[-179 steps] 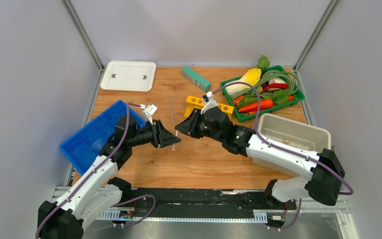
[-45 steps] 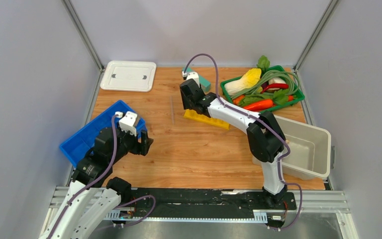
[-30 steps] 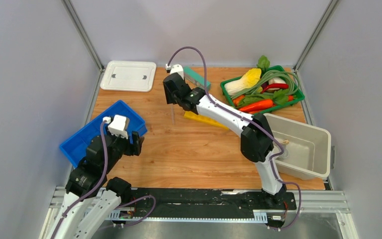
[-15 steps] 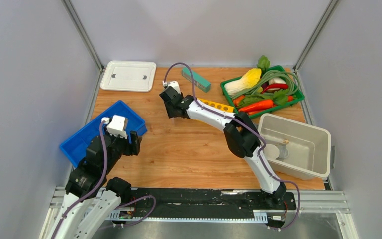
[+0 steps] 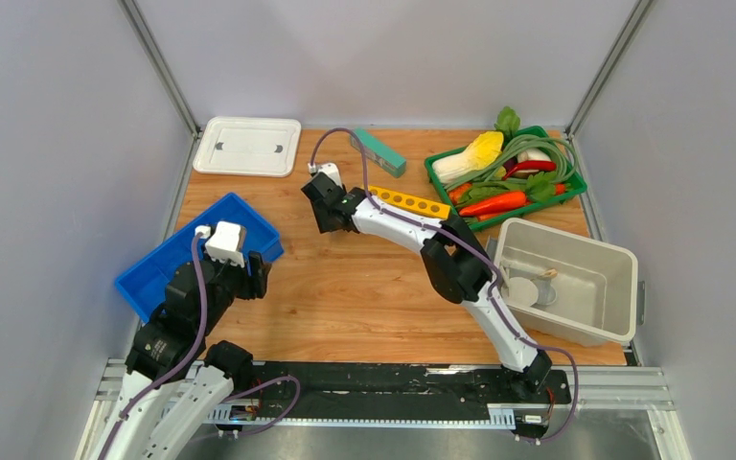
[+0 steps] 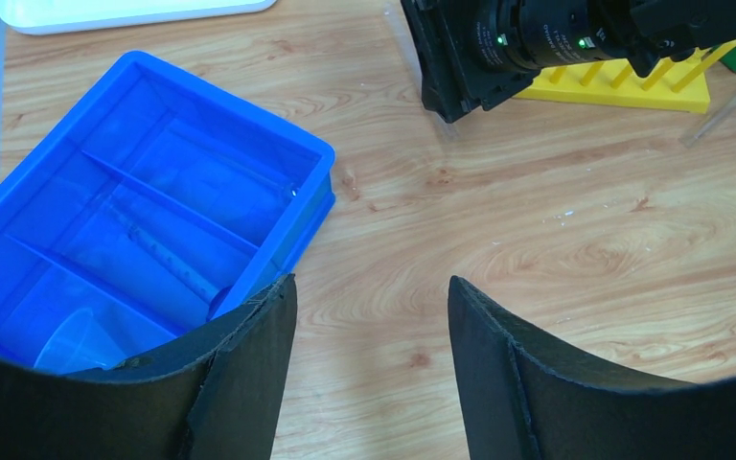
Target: Organize the chemistry lab equipment
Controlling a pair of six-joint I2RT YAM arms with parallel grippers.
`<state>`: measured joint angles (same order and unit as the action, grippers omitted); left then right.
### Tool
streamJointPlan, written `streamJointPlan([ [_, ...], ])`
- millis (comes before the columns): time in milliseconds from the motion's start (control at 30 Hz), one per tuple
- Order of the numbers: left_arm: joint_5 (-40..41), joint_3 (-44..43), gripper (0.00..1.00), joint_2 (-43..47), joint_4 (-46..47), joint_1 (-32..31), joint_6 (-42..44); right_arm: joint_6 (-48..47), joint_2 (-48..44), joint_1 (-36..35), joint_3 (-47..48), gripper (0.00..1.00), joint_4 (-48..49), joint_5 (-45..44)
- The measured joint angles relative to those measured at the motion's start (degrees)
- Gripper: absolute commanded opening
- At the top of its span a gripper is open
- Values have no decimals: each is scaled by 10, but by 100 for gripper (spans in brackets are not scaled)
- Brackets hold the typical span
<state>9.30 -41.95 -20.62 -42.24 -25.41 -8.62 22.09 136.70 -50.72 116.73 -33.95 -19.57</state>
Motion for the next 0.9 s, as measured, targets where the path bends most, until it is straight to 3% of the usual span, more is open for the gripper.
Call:
streamJointPlan([
  [567,9,0,60,0,0,0,-17,3,13,-9,-23,24,17,-1],
  [900,-18,0,57,-26,3,0,-107,8,-93,-22,-178,22,40,2],
])
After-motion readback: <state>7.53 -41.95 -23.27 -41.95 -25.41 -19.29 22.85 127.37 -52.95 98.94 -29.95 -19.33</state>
